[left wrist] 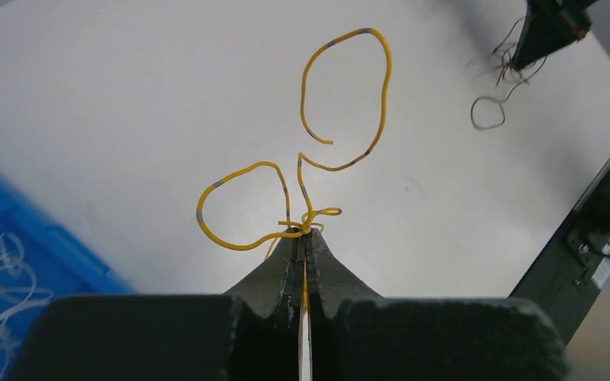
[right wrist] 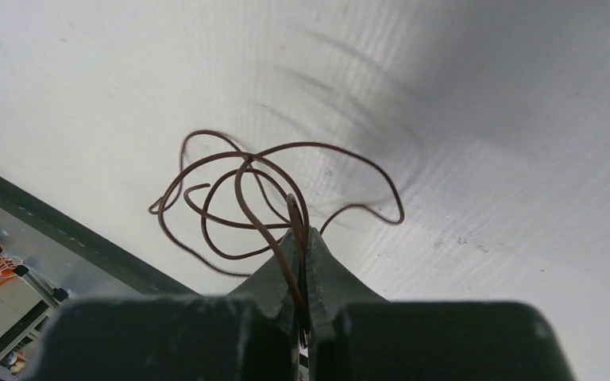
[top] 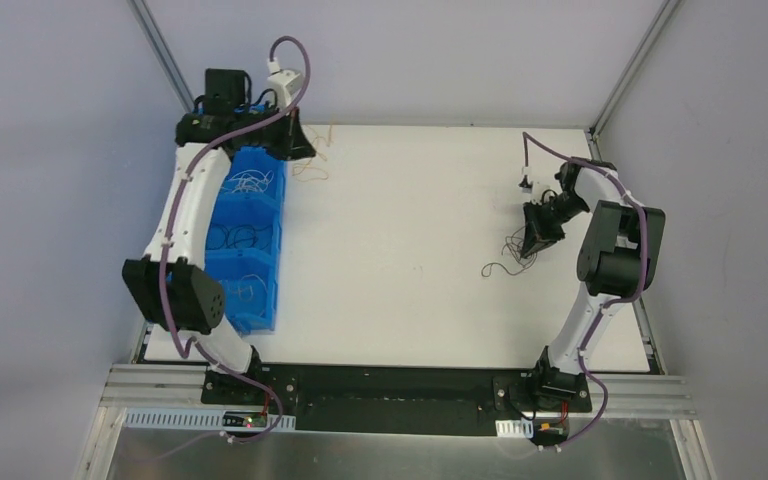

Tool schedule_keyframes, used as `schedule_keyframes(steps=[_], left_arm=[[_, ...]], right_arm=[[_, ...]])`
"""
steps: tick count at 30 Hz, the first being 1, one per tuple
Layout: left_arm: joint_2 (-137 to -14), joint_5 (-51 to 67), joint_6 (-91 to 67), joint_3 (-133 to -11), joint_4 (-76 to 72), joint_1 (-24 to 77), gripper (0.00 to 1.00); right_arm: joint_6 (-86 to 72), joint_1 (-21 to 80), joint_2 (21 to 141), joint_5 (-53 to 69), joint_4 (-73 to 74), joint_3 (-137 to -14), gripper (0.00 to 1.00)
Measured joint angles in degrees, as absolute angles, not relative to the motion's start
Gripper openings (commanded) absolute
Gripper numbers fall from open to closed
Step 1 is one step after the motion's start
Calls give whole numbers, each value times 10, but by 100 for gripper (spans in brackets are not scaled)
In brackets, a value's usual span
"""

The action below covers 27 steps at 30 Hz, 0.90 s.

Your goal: Untangle the cables

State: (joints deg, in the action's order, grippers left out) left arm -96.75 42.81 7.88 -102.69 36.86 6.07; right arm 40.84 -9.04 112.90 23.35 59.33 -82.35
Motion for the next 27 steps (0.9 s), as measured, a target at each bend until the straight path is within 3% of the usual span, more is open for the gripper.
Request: schedule_keyframes(steps=[6,10,19,21,23,24,27], left_arm=[[-870,408,285,-1016,609,-33,0],[-809,356,420,-942,731,-79,0],[-735,199,595,-740,778,-92,1],[-731,156,607,-695,752,-95,17],[-732,135,610,-673,734,-98,48],[-732,131,609,-672,726,-98,59],[-733,143,590,-691,714,-93,73]], right_arm=[[405,-82,1132,293,610,-872,0],[396,-55,1132,324,620,-873,0],[380,-3,1132,385,642,-886,0],[376,1,1132,401,650,-896,0],[371,6,1132,419,656,-908,0],[368,9,1132,430,657,-912,0],[359,23,1132,464,667,-923,0]])
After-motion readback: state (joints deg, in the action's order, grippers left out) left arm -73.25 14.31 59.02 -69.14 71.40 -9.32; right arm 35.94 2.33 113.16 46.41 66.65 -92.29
